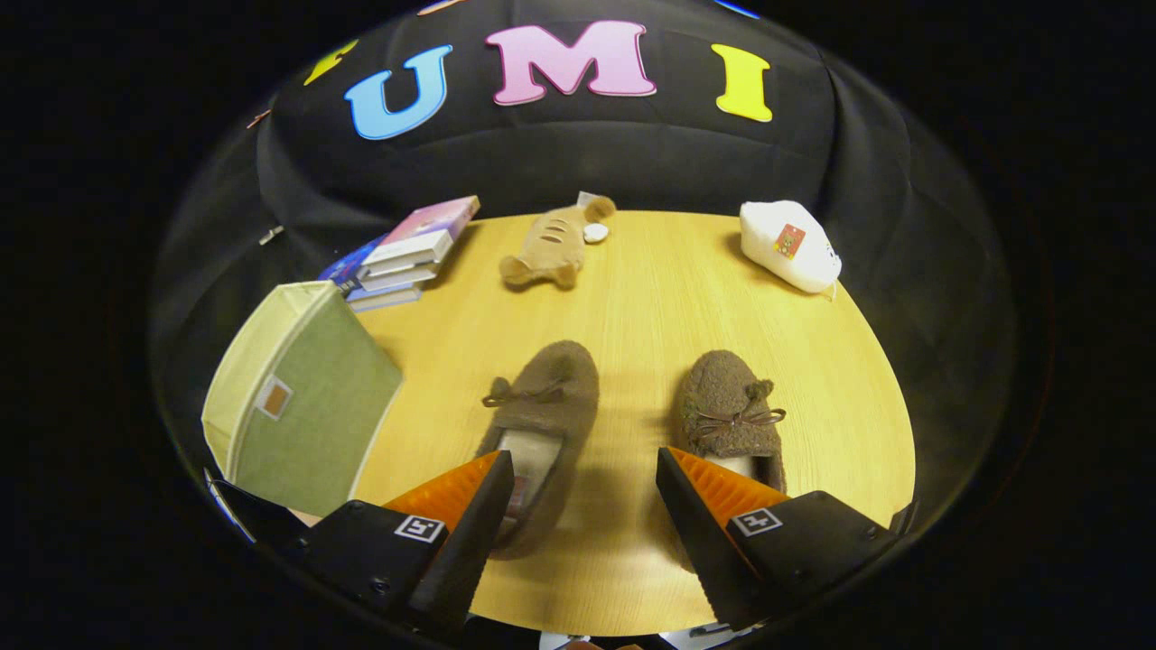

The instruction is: Open the storage box then place both shoes into the box .Put the left shoe in first, then the right shoe, with the right side of both shoes facing outward in a uniform manner.

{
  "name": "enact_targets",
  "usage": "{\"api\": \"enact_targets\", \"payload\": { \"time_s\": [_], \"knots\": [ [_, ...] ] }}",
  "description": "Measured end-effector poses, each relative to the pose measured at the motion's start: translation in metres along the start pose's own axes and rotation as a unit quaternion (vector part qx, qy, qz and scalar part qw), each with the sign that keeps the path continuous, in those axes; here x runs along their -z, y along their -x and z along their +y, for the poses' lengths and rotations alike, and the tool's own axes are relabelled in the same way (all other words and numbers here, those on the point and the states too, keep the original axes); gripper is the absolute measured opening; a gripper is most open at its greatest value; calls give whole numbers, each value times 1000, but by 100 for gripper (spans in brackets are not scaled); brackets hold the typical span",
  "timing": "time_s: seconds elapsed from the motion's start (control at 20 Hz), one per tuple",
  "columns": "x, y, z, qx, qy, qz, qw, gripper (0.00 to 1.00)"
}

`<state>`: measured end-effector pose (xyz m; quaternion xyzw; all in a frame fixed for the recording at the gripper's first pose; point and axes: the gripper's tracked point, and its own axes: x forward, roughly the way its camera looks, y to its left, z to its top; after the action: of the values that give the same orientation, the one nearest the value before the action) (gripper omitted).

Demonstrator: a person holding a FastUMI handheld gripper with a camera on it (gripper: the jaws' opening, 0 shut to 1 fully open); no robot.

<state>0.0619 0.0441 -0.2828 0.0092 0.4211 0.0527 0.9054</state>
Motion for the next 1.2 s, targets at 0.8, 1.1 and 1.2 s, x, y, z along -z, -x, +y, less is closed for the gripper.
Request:
{"api": "enact_targets", "payload": {
  "time_s": [0.8,1.1,1.2],
  "knots": [
    [15,-90,15,51,-100,64,992,28],
    [18,-79,15,53,-131,65,988,6],
    [13,-65,19,51,-133,57,988,6]
  ]
}}
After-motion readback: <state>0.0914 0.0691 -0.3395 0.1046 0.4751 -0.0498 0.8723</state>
